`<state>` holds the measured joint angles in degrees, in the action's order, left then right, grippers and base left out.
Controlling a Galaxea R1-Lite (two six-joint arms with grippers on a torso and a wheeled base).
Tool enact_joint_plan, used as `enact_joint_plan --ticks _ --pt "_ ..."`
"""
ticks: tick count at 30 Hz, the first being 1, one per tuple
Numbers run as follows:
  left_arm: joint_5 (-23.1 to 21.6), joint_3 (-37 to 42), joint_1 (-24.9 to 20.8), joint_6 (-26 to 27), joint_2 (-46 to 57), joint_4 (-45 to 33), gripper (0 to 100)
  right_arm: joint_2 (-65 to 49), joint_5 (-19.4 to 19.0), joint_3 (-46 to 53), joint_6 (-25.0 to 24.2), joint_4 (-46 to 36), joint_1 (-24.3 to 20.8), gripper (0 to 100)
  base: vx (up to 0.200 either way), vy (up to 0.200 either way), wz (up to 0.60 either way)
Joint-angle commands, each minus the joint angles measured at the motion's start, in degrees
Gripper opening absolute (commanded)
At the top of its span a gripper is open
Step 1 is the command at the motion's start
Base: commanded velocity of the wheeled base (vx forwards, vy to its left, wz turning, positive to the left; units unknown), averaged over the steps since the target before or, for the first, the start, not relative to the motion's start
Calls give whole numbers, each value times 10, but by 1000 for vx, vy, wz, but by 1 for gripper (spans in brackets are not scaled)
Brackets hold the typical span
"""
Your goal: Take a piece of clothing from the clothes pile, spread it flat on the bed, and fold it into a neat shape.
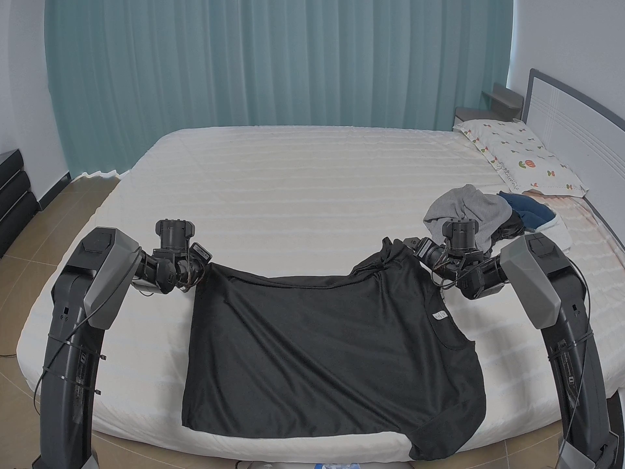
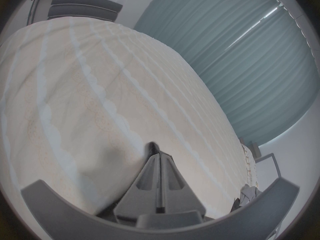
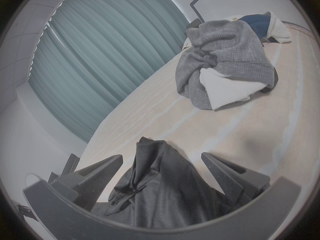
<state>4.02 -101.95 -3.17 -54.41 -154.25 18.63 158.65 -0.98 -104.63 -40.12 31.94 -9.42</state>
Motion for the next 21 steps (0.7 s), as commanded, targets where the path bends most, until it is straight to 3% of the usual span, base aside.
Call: enact_joint_plan --ticks 1,5,6,21 --pt "2 -2 0 -3 0 0 0 26 1 -17 1 -1 -1 100 0 0 0" --pt "3 -2 0 -3 0 0 0 37 4 -36 2 -2 -1 100 0 0 0" --pt "3 -2 0 -3 0 0 0 38 4 -38 3 -3 -1 0 0 0 0" --pt "3 -4 0 -3 -1 -1 0 37 13 -44 0 1 12 0 0 0 0"
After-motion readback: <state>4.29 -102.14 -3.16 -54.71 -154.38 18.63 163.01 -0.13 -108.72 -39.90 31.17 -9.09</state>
